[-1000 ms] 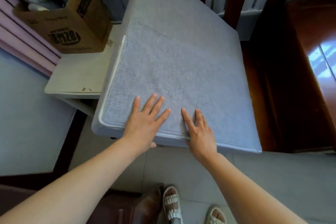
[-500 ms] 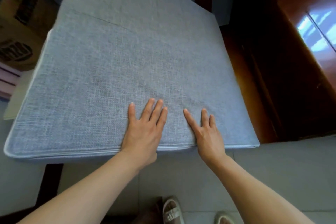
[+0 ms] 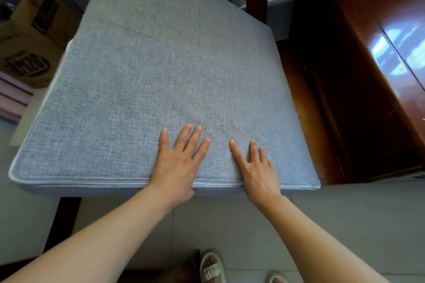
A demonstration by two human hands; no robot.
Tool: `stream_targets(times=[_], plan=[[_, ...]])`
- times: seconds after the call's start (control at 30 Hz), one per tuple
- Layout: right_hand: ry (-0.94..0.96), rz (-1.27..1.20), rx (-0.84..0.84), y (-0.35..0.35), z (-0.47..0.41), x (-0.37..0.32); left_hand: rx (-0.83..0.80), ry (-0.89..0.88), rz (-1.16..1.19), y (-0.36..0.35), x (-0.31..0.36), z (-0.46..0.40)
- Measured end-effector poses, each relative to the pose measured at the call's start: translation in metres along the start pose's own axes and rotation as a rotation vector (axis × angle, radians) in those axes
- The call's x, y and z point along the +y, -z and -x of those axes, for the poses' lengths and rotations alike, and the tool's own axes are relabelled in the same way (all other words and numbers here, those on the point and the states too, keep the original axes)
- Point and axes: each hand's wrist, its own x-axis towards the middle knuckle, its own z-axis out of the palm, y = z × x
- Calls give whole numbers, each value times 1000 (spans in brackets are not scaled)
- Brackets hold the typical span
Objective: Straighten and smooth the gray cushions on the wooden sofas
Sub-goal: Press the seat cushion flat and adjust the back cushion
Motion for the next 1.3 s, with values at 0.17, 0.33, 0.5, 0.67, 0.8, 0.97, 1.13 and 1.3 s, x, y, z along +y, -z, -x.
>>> stream_targets(times=[0.17, 0.33, 0.5, 0.67, 0.8, 0.97, 1.13, 1.3], plan=[[-17, 0, -16, -3, 2, -4, 53, -74, -10, 1, 2, 2], [-3, 22, -20, -3, 3, -4, 166, -157, 31, 7, 2, 3], [-44, 31, 20, -10, 5, -10, 208, -186, 78, 4, 1, 6], [-112, 5, 77, -23, 6, -24, 346, -259, 165, 0, 7, 16], [-181, -14, 113, -30, 5, -34, 239, -209, 175, -2, 16, 16], [-206, -34, 184, -36, 9, -39, 223, -169, 177, 1, 19, 22], [-176, -90, 193, -45, 36, -35, 190, -215, 182, 0, 32, 47], [-128, -59, 191, -43, 46, -25, 201, -233, 257, -4, 38, 56]])
